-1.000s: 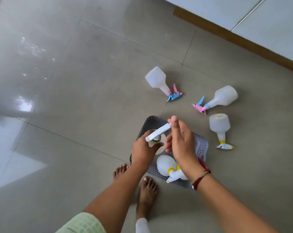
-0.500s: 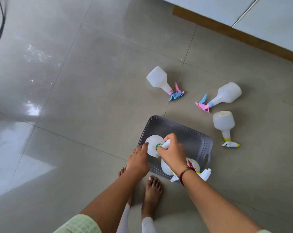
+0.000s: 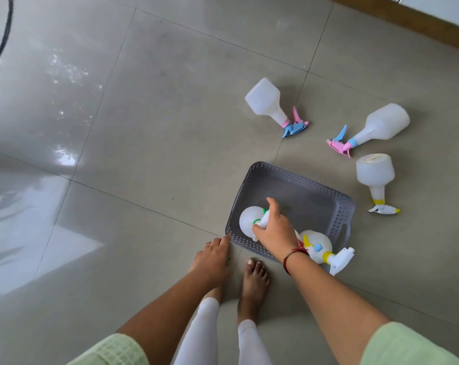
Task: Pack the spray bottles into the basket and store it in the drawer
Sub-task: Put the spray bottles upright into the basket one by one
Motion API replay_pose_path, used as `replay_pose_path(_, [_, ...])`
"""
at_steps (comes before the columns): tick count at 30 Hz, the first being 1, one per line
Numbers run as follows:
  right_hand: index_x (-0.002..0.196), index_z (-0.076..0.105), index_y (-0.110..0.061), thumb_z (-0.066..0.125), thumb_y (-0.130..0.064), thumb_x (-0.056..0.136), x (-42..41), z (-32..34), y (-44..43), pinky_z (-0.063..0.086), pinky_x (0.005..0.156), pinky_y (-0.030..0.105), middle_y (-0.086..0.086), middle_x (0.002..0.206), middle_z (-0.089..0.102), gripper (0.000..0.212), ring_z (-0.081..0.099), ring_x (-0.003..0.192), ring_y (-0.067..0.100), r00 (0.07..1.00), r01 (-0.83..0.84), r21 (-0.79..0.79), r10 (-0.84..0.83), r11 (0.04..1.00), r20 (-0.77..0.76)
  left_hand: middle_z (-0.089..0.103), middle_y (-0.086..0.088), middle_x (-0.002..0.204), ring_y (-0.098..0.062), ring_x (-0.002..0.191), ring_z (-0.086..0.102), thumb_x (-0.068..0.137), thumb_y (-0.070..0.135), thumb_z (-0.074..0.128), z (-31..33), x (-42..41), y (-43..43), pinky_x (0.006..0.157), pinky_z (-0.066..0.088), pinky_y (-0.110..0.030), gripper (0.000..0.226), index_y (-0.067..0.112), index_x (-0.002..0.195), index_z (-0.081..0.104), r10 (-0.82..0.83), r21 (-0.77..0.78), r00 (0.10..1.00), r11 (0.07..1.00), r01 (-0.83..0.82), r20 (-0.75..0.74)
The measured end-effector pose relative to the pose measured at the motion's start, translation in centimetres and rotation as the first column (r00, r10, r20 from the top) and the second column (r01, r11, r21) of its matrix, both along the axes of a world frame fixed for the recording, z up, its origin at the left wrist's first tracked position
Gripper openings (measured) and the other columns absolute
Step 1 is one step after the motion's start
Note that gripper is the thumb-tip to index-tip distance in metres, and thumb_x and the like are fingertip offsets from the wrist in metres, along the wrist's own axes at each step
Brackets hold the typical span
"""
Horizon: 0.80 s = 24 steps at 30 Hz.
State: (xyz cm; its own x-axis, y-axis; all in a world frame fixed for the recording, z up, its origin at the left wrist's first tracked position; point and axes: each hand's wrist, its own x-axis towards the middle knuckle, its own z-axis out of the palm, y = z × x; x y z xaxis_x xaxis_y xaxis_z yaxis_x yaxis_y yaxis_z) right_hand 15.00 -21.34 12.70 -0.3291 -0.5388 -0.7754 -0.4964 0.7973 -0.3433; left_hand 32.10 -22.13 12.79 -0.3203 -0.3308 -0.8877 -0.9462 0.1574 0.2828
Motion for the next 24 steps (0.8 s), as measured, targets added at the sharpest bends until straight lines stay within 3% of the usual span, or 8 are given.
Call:
replay_pose_path(2, [0.151,0.024,-0.019,0.064,-0.028,0.086,-0.5,0.5,0.2,0.046,0.095,0.04,0.019,0.136,0.057,0.078,0.055,0.122,0.039,1.0,-0.006,0.038,0.006,0.999,-0.007,0.032,-0.01,0.154,-0.031,0.145,0.028,0.089,0.016,0.057,0.3,-0.2,-0.3,0.114,0.035,-0.045,0.073,0.017,0.153,0.022,-0.008,-0.047,1.0,0.999,0.007,-0.019])
replay_pose_path(5, [0.148,0.028,-0.016,0.063,-0.047,0.087,-1.0,1.4,0.6,0.045,0.097,0.04,0.017,0.138,0.056,0.077,0.054,0.125,0.036,0.998,-0.049,0.043,0.051,0.998,-0.035,0.01,-0.008,0.165,-0.03,0.155,0.002,0.094,0.011,0.048,0.9,-0.8,-0.9,0.124,0.015,-0.044,0.073,0.019,0.157,0.013,-0.068,-0.179,0.997,0.982,0.063,-0.025])
replay_pose_path(8, [0.147,0.033,-0.016,0.056,-0.058,0.087,-1.8,2.5,1.0,0.045,0.095,0.041,0.014,0.139,0.054,0.076,0.055,0.123,0.035,0.994,-0.005,-0.032,0.001,0.999,-0.111,0.005,-0.009,0.167,-0.031,0.156,-0.005,0.093,0.007,0.046,1.6,-2.0,-1.9,0.126,0.007,-0.044,0.075,0.019,0.158,0.01,-0.121,-0.283,0.989,0.955,0.094,-0.079])
replay_pose_path(13, [0.137,0.046,-0.015,0.053,-0.055,0.091,-5.2,3.8,1.5,0.044,0.077,0.034,0.011,0.121,0.059,0.061,0.06,0.106,0.03,0.965,0.175,-0.21,-0.21,0.962,-0.155,0.012,-0.01,0.166,-0.031,0.156,-0.001,0.088,0.007,0.052,3.6,-4.5,-4.0,0.127,0.009,-0.043,0.076,0.017,0.157,0.02,-0.131,-0.381,0.969,0.924,0.042,-0.211])
replay_pose_path(15, [0.132,0.052,-0.01,0.057,-0.045,0.093,-7.4,4.2,2.0,0.044,0.08,0.035,0.015,0.119,0.057,0.052,0.059,0.106,0.032,0.94,0.193,-0.292,-0.262,0.937,-0.218,0.013,-0.012,0.166,-0.033,0.156,0.001,0.085,0.006,0.055,4.6,-5.4,-4.6,0.126,0.01,-0.044,0.077,0.016,0.155,0.026,-0.173,-0.404,0.957,0.912,0.067,-0.234])
replay_pose_path(17, [0.129,0.056,-0.006,0.061,-0.037,0.093,-10.1,4.4,2.7,0.046,0.09,0.042,0.02,0.122,0.053,0.048,0.056,0.111,0.038,0.921,0.135,-0.32,-0.238,0.938,-0.309,0.028,-0.018,0.161,-0.041,0.152,0.018,0.075,0.004,0.068,5.4,-6.3,-5.0,0.122,0.023,-0.05,0.075,0.011,0.146,0.046,-0.284,-0.484,0.92,0.866,0.125,-0.27])
replay_pose_path(20, [0.126,0.058,-0.004,0.063,-0.033,0.092,-14.2,4.5,3.9,0.047,0.092,0.048,0.021,0.122,0.051,0.044,0.054,0.111,0.042,0.902,0.053,-0.253,-0.155,0.966,-0.403,0.054,-0.023,0.144,-0.044,0.135,0.048,0.055,0.007,0.085,6.0,-7.7,-5.5,0.107,0.043,-0.054,0.073,0.009,0.126,0.067,-0.477,-0.589,0.839,0.768,0.252,-0.263])
replay_pose_path(24, [0.128,0.056,-0.006,0.063,-0.033,0.091,-18.8,4.0,5.3,0.045,0.094,0.048,0.021,0.13,0.048,0.046,0.05,0.117,0.043,0.869,0.134,-0.153,-0.191,0.979,-0.456,0.035,-0.02,0.157,-0.042,0.149,0.025,0.076,0.004,0.069,5.9,-11.2,-5.8,0.12,0.024,-0.052,0.068,0.008,0.142,0.052,-0.481,-0.545,0.811,0.8,0.251,-0.334])
